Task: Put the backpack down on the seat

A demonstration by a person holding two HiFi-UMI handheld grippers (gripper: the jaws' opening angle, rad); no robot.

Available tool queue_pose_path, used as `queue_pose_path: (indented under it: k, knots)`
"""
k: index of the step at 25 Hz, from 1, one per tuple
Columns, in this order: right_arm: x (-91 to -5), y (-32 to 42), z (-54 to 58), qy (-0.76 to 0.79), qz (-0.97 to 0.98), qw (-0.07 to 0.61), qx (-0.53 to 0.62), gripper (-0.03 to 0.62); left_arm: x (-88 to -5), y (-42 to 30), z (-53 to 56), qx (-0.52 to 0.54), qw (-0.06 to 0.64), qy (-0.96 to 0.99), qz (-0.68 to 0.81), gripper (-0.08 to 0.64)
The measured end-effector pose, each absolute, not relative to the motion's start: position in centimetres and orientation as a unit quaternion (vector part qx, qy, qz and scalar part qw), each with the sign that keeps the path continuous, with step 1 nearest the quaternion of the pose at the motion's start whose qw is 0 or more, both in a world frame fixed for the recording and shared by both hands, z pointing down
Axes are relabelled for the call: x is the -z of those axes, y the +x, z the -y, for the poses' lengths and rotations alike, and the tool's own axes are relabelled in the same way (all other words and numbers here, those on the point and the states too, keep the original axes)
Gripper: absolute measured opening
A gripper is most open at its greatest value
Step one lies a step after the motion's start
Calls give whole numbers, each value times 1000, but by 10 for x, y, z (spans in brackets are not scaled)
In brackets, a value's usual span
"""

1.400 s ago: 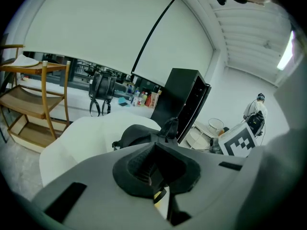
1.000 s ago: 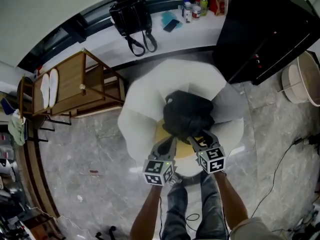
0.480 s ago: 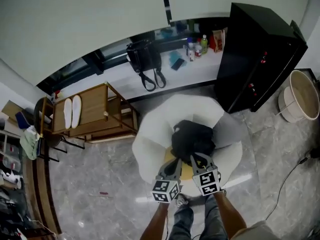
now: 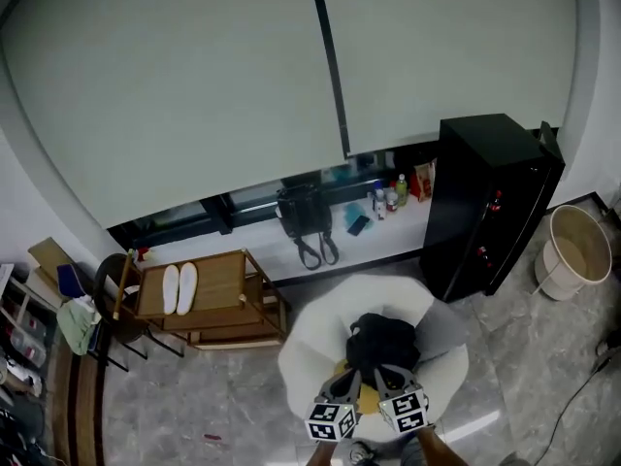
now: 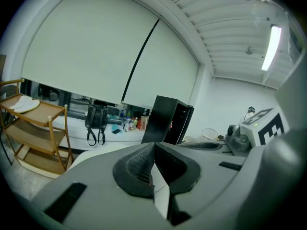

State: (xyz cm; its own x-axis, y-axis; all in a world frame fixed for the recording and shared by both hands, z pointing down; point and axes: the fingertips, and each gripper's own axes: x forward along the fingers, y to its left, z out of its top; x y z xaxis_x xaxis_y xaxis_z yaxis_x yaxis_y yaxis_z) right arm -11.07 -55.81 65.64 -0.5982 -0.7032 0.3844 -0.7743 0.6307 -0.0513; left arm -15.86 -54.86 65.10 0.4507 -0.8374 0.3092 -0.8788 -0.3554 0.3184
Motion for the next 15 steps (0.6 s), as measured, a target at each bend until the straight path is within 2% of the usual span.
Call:
queue_pose_path:
  k: [7,15]
  knots:
    - [-586,-117,558,430,889,126,-94,28,-576,-165,544,-21,168,836,522,31]
    - [-532,-134,539,427,894,93,-95,26,-530,-180,524,-5,145,841,522,31]
